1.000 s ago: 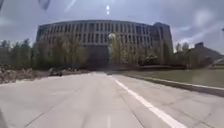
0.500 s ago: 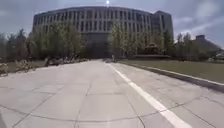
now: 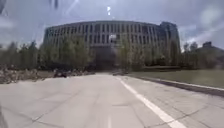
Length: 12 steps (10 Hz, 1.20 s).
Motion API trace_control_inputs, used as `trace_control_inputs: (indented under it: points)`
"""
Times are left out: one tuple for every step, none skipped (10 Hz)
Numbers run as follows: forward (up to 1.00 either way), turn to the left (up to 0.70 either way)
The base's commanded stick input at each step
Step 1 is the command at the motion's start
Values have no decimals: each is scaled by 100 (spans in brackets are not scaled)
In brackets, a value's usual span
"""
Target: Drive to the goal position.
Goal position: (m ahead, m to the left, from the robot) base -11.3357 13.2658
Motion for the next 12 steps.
trace_control_inputs:
  points:
    - [0,100]
    - [0,100]
    - [0,100]
    - [0,100]
    - [0,100]
    - [0,100]
    - [0,100]
    - [0,100]
    - [0,100]
    - [0,100]
    - [0,100]
    - [0,100]
